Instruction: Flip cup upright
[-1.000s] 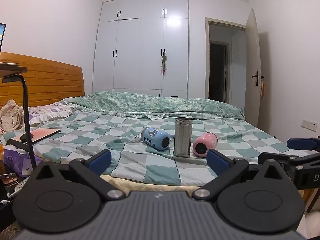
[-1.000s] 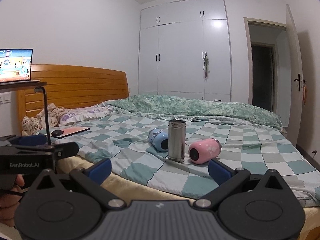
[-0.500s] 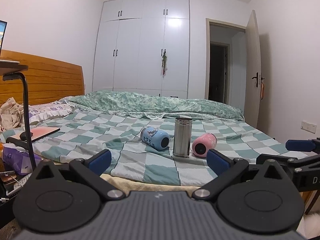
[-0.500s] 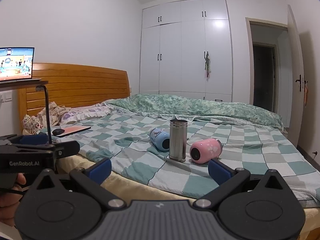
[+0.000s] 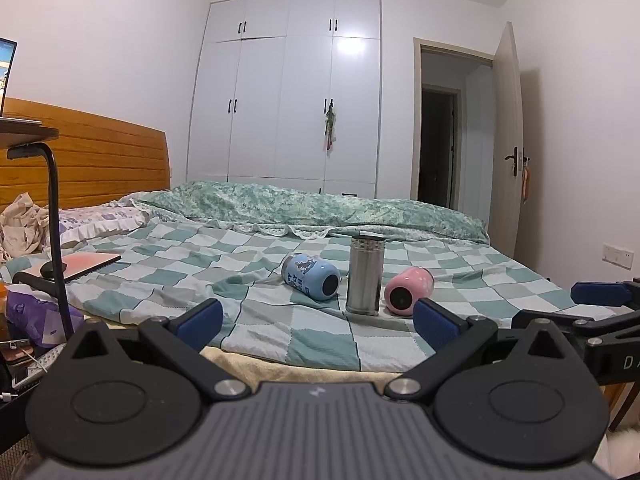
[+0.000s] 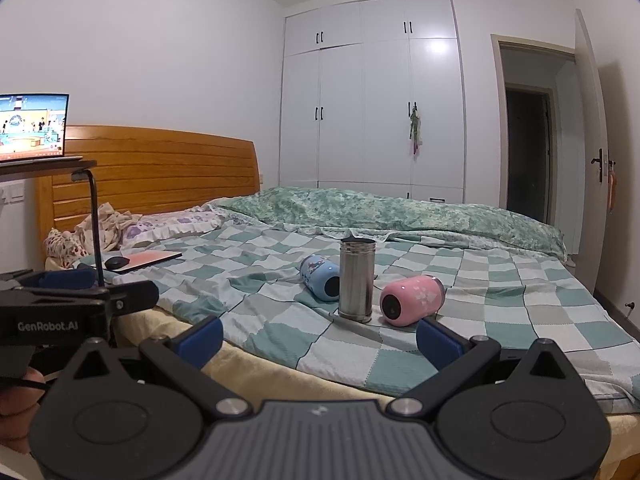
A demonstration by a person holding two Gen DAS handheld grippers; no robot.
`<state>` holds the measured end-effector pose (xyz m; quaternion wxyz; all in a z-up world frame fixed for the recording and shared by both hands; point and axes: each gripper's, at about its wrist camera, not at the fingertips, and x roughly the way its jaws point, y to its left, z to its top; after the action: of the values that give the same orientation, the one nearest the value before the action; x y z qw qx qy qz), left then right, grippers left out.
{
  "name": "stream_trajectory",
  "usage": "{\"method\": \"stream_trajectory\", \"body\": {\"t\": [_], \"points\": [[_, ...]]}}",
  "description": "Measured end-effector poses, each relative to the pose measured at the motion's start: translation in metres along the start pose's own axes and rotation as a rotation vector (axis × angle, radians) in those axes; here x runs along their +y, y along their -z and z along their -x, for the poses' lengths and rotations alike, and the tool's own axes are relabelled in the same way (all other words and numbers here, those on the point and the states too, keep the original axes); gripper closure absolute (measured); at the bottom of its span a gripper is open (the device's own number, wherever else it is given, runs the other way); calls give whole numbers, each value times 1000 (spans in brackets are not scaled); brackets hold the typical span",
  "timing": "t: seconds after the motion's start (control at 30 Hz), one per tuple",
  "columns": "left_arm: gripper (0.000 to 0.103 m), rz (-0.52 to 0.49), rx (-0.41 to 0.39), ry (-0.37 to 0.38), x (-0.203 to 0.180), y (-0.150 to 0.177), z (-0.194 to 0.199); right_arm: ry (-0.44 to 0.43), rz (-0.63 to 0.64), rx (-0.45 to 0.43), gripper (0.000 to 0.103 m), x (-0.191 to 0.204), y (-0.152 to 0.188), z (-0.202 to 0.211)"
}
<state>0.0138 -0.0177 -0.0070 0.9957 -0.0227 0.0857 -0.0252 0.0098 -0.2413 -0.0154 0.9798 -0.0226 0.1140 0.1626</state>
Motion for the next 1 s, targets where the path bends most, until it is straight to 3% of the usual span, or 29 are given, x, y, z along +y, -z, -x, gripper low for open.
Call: {"method": "stream_trajectory", "body": {"t": [1.0], "points": [[0, 8, 8, 6, -2, 2, 1, -2, -2, -2, 0, 1, 0, 1]]}}
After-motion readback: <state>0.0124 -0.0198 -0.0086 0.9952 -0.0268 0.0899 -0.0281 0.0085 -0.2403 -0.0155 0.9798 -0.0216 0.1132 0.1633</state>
